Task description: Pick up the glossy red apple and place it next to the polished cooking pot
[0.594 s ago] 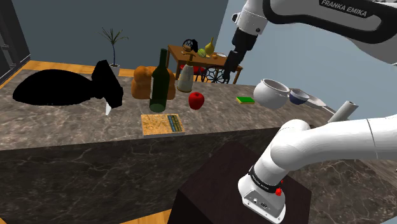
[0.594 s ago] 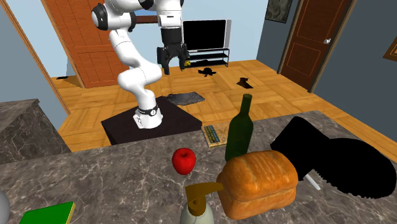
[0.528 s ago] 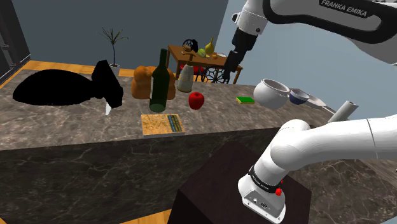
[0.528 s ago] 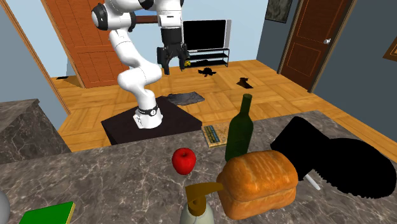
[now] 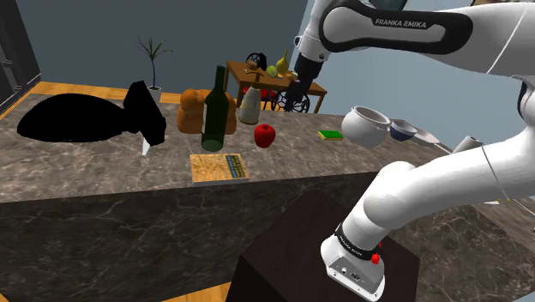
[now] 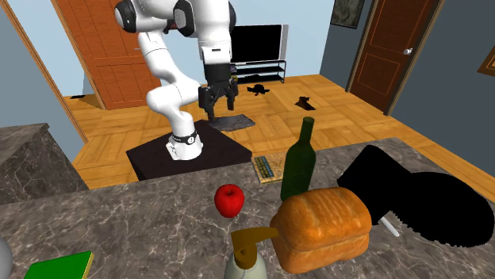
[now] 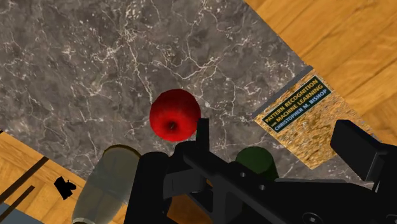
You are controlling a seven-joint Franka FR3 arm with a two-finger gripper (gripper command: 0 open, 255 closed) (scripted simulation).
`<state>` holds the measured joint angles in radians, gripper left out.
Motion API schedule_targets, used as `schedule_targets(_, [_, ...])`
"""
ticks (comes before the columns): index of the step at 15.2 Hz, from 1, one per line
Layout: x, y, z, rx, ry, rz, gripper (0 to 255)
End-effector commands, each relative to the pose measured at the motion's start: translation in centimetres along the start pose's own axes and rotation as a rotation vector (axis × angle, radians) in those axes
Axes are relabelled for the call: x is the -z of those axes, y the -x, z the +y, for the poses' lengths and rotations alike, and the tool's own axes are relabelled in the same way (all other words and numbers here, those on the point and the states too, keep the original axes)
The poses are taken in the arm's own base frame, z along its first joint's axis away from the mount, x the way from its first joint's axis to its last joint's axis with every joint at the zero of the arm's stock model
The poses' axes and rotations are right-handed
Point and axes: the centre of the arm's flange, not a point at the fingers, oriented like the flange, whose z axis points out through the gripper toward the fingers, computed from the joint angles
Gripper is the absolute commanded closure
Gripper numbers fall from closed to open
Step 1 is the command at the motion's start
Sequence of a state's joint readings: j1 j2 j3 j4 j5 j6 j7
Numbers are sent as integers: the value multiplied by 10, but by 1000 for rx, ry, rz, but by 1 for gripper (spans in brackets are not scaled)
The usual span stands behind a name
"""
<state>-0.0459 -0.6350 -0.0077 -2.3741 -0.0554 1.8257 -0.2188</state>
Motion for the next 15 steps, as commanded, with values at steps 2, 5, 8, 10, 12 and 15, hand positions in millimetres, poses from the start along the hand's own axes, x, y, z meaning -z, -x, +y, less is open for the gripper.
schedule_targets(2, [-26,-19,19,0,-1,1,0])
schedule_targets(5, [-53,-40,40,0,-3,0,0])
schedule_targets(8, [-79,-61,61,1,-5,-1,0])
schedule_targets(10, [-97,-75,74,1,-6,-2,0])
schedule_targets(12, [-115,-89,88,1,-7,-2,0])
schedule_targets(15, [-138,-107,106,1,-9,-3,0])
